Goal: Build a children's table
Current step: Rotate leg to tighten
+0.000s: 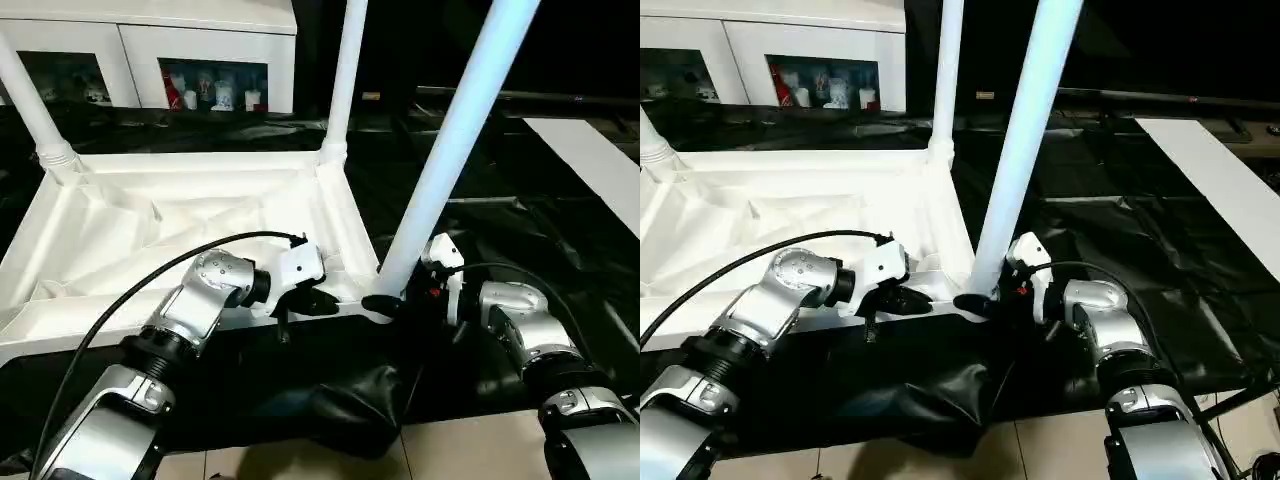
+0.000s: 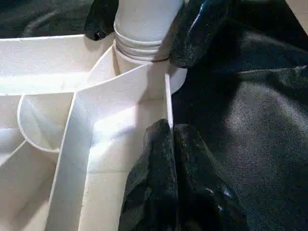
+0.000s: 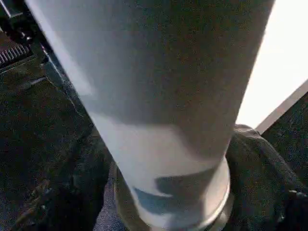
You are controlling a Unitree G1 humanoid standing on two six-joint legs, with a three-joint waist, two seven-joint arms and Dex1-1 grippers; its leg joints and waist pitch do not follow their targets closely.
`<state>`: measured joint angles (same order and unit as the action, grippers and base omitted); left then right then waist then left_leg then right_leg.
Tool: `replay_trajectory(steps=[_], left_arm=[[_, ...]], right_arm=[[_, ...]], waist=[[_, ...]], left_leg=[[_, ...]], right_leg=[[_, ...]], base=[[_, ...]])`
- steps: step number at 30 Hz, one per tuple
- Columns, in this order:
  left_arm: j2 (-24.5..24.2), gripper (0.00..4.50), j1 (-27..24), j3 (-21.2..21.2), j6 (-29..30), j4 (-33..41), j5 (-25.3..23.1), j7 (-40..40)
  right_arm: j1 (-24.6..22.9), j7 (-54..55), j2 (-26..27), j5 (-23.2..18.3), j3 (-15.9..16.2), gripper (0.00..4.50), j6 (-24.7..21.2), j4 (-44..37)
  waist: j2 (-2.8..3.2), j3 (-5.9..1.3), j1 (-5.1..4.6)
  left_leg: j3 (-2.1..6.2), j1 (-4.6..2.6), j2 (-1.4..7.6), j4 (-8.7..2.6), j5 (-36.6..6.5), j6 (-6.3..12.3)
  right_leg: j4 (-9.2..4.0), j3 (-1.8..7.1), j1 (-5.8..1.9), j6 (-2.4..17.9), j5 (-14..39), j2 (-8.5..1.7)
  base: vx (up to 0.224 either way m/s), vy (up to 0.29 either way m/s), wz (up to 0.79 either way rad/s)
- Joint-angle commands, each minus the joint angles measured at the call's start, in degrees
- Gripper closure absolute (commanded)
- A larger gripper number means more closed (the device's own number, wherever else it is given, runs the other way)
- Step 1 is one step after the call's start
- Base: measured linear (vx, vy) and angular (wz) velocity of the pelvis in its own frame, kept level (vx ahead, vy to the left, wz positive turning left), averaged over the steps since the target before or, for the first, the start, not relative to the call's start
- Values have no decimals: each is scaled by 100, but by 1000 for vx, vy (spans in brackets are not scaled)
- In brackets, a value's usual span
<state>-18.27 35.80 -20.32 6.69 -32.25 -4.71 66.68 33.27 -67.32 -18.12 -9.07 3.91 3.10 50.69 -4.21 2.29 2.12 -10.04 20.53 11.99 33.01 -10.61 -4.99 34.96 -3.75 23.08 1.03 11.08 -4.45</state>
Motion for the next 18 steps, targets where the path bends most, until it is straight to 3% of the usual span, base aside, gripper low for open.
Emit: replay_trajectory(steps=[1, 5, 12, 14, 15, 16, 17, 18], left_arm=[[-16, 450, -186, -297, 92, -135, -129, 168], [-25, 450, -176, -305, 97, -158, -149, 171], [-30, 450, -178, -263, 235, -163, -140, 112], [69, 450, -113, -211, 332, -337, -212, -195], [194, 450, -20, -159, 453, -533, -294, -545], [511, 450, 218, 32, 647, -943, -355, -1327], [514, 450, 220, 34, 649, -947, -356, -1336], [810, 450, 461, 222, 808, -1318, -362, -2050]], right_arm=[[88, -34, -51, 46, -15, 138, -26, 40], [121, 16, -31, 58, -29, 167, -18, 113], [82, 465, 111, 126, -47, 175, -2, 224], [114, 1191, 271, 156, -197, 176, 13, 386], [145, 1875, 433, 162, -349, 176, -6, 543], [229, 2964, 724, 25, -676, 176, -134, 732], [230, 2975, 727, 23, -680, 176, -135, 734], [333, 3821, 952, -57, -888, 177, -172, 887]], waist=[[21, -298, 2], [-29, -303, -3], [18, -296, -12], [13, -263, -32], [46, -251, -46], [57, -230, -67], [46, -221, -98], [56, -238, -91]], left_leg=[[-11, -15, 163, -342, -929, 446], [-16, -13, 160, -337, -935, 438], [-13, -18, 160, -345, -941, 410], [-2, -17, 155, -376, -1236, 288], [3, -23, 156, -388, -1331, 230], [19, -48, 141, -403, -1584, 80], [42, -91, 137, -413, -1818, -76], [55, -111, 137, -402, -1892, -125]], right_leg=[[-399, 258, -285, 1338, 976, -350], [-399, 255, -289, 1345, 964, -346], [-398, 257, -284, 1379, 905, -347], [-445, 252, -269, 1263, 1416, -348], [-463, 253, -254, 1214, 1606, -347], [-519, 247, -227, 1063, 2112, -352], [-554, 240, -188, 909, 2558, -350], [-563, 238, -191, 854, 2674, -355]], base=[[0, 0, 0], [0, 0, 0], [0, 0, 0], [0, 0, 0], [0, 0, 0], [0, 0, 0], [0, 0, 0], [0, 0, 0]])
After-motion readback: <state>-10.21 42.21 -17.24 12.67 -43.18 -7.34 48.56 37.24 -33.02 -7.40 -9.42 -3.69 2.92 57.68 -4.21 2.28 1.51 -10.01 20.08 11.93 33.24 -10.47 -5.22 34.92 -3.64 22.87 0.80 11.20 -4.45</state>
